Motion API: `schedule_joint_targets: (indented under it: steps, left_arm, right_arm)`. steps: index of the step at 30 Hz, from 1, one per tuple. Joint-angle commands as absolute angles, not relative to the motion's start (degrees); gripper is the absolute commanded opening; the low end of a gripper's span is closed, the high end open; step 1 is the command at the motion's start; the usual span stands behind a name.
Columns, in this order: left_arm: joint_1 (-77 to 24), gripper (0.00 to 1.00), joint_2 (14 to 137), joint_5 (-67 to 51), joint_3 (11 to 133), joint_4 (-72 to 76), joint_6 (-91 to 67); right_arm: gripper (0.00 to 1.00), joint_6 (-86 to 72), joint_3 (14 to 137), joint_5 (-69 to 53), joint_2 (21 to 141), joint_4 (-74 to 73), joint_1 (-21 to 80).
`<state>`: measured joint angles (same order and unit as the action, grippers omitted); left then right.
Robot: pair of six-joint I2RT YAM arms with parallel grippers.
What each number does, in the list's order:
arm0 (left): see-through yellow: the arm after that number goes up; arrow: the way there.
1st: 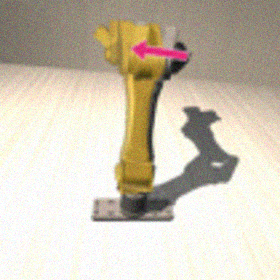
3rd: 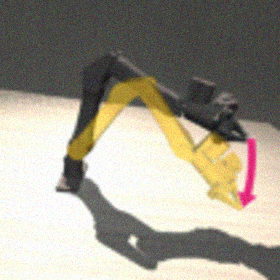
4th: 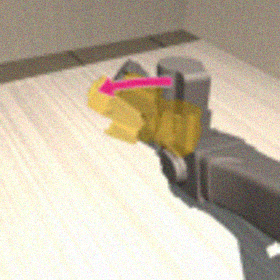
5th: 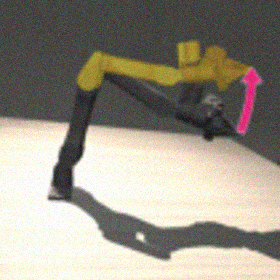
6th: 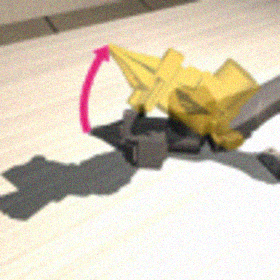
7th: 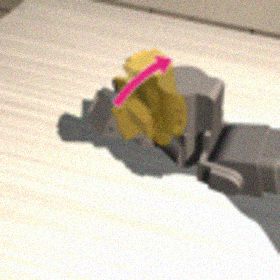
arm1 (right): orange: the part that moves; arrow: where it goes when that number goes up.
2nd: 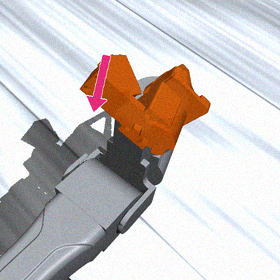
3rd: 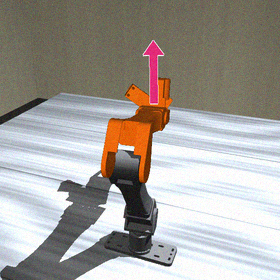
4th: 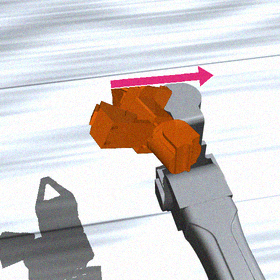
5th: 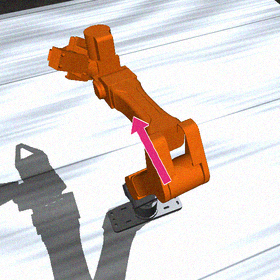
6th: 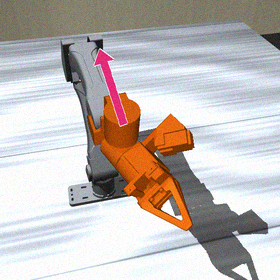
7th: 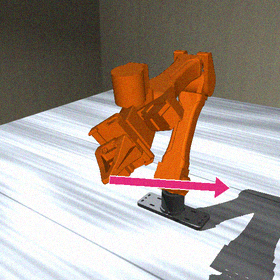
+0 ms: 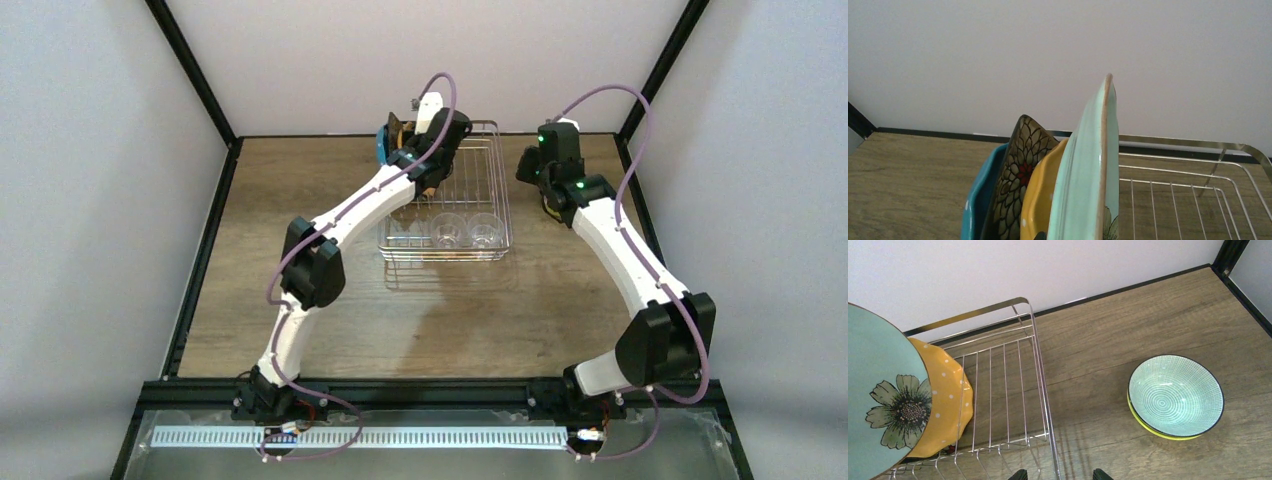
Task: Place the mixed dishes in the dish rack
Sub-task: Insert the plate into the dish rack.
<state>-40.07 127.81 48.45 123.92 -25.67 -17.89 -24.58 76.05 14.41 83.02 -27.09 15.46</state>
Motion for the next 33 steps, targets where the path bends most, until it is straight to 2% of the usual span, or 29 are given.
schedule_joint_targets:
  steps: [1,33]
  left_arm:
    - [-40.2,0.03,128.6,52.6,126.8,-18.1,-15.8]
    - [-37.6,0.03,135.6,46.9,126.6,-14.4,-17.6]
  right_arm:
    - [0.77,-24.9,74.9,15.3,81.6,-25.9,15.5]
    - [0.77,-24.0,75.2,16.1,86.2,-24.4,15.5]
